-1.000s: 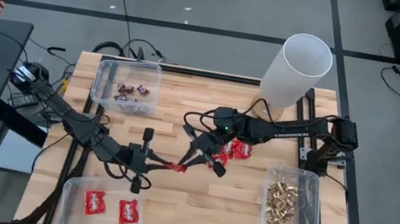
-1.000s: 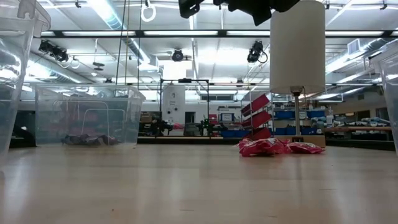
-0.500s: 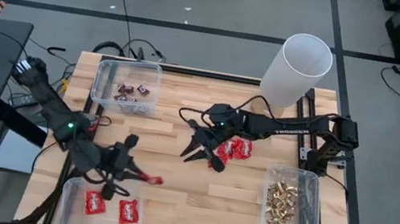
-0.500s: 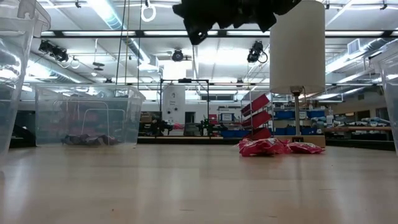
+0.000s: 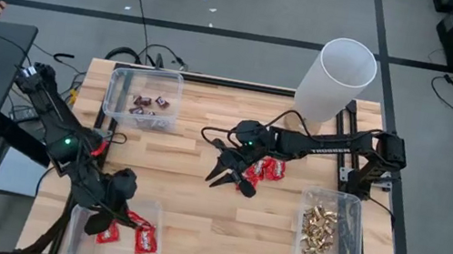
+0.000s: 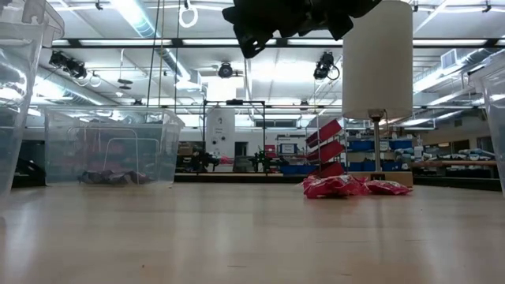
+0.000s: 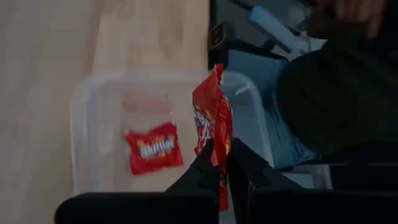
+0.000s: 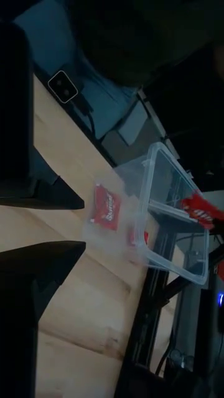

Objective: Sort candy
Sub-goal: Put the red chocolate into the bottom left transparent bin

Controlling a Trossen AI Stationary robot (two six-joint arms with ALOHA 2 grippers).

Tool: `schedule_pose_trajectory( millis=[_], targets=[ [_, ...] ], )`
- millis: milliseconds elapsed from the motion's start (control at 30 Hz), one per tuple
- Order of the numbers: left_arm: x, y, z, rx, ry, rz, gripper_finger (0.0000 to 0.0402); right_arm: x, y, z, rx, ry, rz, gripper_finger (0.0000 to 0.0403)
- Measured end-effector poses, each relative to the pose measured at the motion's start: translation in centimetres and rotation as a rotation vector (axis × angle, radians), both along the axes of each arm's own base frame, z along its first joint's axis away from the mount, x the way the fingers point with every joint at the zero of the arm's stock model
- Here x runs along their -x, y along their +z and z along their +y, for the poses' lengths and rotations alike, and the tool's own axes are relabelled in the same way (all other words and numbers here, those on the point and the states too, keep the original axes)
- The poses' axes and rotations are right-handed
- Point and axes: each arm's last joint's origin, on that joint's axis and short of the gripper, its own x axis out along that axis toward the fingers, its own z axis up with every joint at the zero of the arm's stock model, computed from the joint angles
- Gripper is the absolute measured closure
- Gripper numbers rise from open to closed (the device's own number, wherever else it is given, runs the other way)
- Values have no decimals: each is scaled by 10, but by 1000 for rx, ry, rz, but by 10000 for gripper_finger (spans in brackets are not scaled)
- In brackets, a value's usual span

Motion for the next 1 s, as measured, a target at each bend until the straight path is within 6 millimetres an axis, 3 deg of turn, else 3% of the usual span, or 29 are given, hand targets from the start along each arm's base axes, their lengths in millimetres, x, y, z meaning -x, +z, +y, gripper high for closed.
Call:
schedule_pose_trajectory(
  millis=[600,1000],
  targets=[
    [3,-40,-9,171,129,388,388,0,0,3,-2,6,-4,325],
    [4,-41,-9,183,152,405,371,0,1,7,0,19,-10,325]
  ],
)
